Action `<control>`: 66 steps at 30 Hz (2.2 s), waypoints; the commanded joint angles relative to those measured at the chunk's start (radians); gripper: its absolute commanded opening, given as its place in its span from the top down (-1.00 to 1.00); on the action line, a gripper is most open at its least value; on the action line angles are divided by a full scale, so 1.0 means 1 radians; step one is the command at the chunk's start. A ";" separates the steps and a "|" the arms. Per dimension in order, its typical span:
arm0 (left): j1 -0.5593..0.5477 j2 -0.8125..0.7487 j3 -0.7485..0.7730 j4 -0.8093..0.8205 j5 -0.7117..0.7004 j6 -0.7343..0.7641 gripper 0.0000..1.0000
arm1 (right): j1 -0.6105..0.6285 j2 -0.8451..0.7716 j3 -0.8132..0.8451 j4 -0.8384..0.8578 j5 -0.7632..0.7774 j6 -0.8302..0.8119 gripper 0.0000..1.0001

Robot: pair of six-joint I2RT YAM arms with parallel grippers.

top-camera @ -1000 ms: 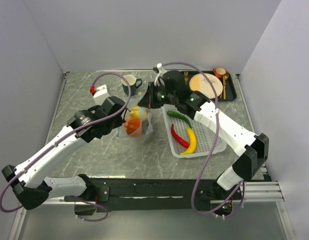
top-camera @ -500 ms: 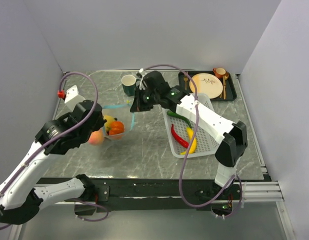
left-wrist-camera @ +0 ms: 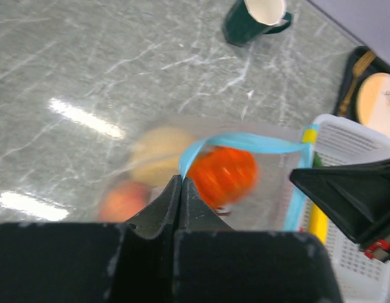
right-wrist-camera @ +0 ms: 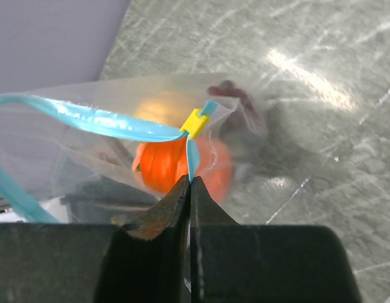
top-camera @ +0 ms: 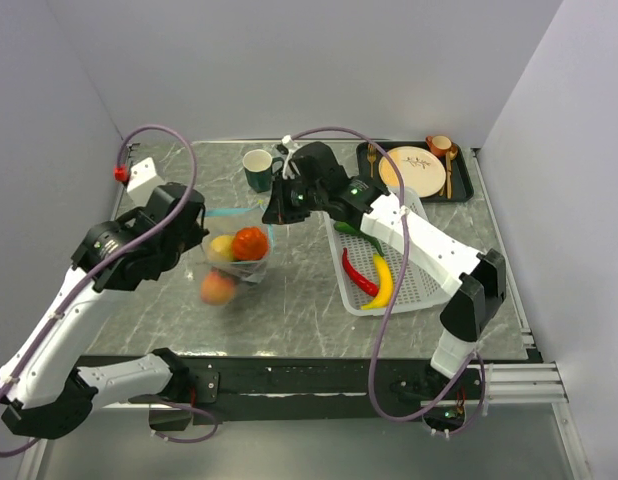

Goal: Place the food in the zip-top bag and seal the zipper
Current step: Adjust the zipper food storage bag at the center of the board, then pick up the fake fruit from the bin.

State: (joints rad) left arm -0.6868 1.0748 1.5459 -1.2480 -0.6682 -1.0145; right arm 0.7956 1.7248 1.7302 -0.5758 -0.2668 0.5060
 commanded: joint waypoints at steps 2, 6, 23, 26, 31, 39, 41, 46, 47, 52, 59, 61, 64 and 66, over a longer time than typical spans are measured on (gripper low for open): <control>0.013 -0.081 -0.046 0.136 0.059 0.019 0.99 | 0.025 -0.068 -0.062 0.146 -0.008 -0.008 0.80; 0.013 -0.099 -0.084 0.172 0.064 0.040 0.95 | 0.014 -0.016 -0.035 0.093 0.040 -0.029 0.72; 0.012 0.016 -0.316 0.458 0.317 0.082 0.99 | -0.248 -0.301 -0.472 0.036 0.265 -0.047 -0.10; 0.012 0.011 -0.323 0.473 0.328 0.085 0.99 | -0.298 -0.360 -0.566 -0.012 0.339 -0.075 -0.21; 0.012 0.010 -0.325 0.489 0.341 0.091 0.99 | -0.384 -0.386 -0.693 -0.038 0.357 -0.096 -0.21; 0.013 0.013 -0.331 0.502 0.360 0.093 0.99 | -0.427 -0.332 -0.759 -0.042 0.357 -0.122 -0.19; 0.013 0.011 -0.331 0.499 0.361 0.091 0.99 | -0.432 -0.321 -0.767 -0.038 0.362 -0.126 -0.19; 0.013 0.007 -0.334 0.510 0.366 0.099 0.99 | -0.455 -0.285 -0.797 0.004 0.316 -0.138 -0.19; 0.012 0.008 -0.331 0.507 0.367 0.103 0.99 | -0.458 -0.277 -0.801 0.007 0.316 -0.139 -0.19; 0.012 0.017 -0.322 0.509 0.360 0.111 0.99 | -0.475 -0.232 -0.828 0.051 0.305 -0.150 -0.17; 0.012 0.022 -0.323 0.507 0.360 0.108 0.99 | -0.484 -0.215 -0.833 0.059 0.290 -0.149 0.25; 0.012 0.019 -0.325 0.510 0.360 0.109 0.99 | -0.484 -0.235 -0.830 0.047 0.305 -0.146 0.46; 0.012 0.025 -0.326 0.515 0.360 0.113 0.99 | -0.484 -0.292 -0.813 0.013 0.337 -0.139 0.50; 0.012 0.034 -0.317 0.510 0.364 0.119 0.99 | -0.484 -0.344 -0.798 -0.028 0.371 -0.135 0.50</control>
State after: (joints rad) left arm -0.6754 1.1046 1.2007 -0.7891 -0.3115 -0.9199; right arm 0.3180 1.4906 0.9066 -0.5529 0.0406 0.3614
